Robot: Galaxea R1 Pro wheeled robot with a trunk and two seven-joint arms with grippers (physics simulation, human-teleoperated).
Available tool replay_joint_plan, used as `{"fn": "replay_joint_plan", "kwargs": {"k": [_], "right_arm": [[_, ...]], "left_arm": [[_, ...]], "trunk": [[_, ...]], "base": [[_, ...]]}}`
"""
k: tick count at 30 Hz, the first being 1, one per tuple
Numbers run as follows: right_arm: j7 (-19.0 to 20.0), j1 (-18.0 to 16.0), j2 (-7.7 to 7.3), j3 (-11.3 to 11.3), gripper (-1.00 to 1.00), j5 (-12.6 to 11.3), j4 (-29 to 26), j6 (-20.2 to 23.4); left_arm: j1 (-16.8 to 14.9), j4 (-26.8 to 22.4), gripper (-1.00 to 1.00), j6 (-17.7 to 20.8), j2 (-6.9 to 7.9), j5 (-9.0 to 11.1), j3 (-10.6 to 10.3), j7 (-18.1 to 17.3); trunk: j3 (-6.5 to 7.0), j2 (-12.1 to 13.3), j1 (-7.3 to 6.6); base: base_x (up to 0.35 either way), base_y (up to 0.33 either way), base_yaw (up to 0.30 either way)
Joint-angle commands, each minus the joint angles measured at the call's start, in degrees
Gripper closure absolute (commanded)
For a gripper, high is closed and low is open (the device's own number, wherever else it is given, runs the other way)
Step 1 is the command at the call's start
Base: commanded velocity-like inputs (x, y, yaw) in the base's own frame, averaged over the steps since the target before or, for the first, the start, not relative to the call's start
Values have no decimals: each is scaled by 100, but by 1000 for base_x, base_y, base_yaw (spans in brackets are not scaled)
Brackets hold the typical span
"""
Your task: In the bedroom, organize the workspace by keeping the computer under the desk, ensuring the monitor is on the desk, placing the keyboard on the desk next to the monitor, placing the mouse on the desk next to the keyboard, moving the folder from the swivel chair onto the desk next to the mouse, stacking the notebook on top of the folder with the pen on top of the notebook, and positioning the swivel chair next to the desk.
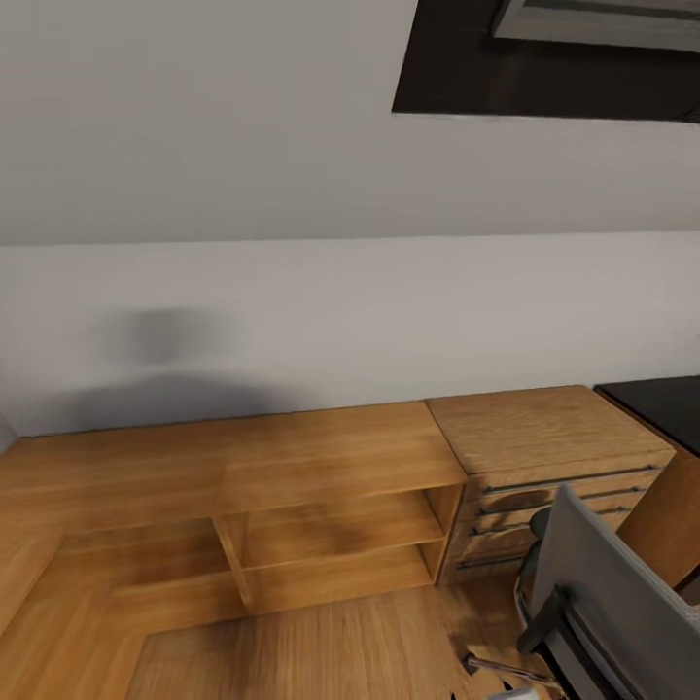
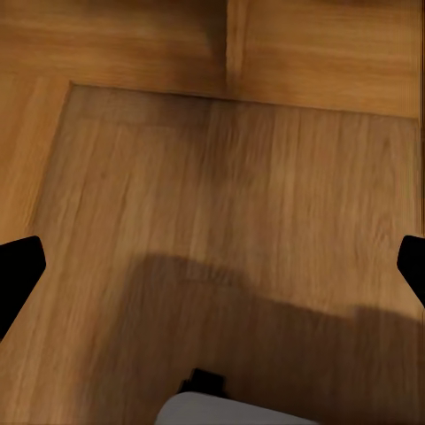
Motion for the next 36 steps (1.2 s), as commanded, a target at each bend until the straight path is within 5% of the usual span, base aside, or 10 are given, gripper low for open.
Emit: {"fn": "replay_joint_plan", "kwargs": {"k": [1, 36], "right_arm": [[-51, -5, 1, 43, -100, 18, 9, -5], [-60, -5, -6, 39, -100, 18, 17, -10]], "left_arm": [[-2, -4, -100, -13, -1, -3, -50, 56], [-2, -4, -100, -13, -6, -3, -53, 37]], "trunk": [[-13, -7, 1], [-24, -7, 1]], "base": [[0, 0, -240], [2, 6, -293]]}}
